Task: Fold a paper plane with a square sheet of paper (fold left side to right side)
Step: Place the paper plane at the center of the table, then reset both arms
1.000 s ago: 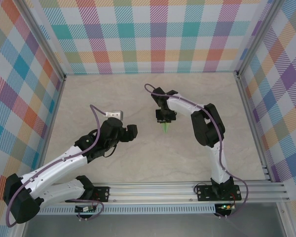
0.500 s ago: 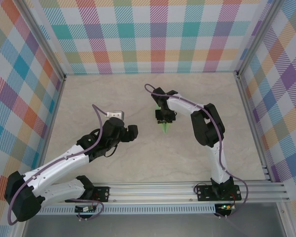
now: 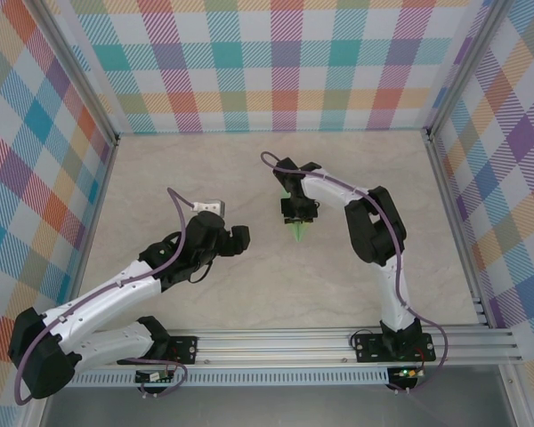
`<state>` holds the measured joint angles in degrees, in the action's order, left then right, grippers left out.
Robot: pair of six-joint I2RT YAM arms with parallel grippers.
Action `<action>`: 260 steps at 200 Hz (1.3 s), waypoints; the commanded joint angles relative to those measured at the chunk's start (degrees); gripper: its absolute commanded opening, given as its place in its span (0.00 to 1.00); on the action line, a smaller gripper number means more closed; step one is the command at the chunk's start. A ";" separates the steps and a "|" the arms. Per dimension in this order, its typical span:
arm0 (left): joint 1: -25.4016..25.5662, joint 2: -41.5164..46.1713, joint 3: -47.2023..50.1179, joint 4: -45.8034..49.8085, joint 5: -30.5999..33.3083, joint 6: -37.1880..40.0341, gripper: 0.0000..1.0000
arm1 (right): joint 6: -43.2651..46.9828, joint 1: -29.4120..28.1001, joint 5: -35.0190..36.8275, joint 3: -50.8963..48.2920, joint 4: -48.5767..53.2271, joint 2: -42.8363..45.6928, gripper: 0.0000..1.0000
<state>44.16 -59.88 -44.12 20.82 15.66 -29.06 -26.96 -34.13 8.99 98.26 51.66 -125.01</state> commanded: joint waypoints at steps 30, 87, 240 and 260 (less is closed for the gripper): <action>-1.17 -1.57 -2.81 0.99 -2.48 0.49 0.94 | 1.21 -0.76 2.40 -0.76 3.78 9.20 0.57; -11.96 0.46 -2.60 1.11 -3.05 0.21 1.00 | 5.03 0.11 6.69 -12.82 -1.97 28.95 0.86; -28.64 -1.91 21.25 -39.61 21.24 25.13 1.00 | 24.51 26.92 7.20 -74.20 -84.06 49.31 1.00; -30.29 -5.53 24.72 -49.18 14.74 28.16 1.00 | 27.28 27.08 6.07 -73.88 -89.10 45.89 1.00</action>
<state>16.32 -62.13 -23.22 -13.21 36.05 -7.88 -5.04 -7.44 17.56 24.36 -20.45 -76.36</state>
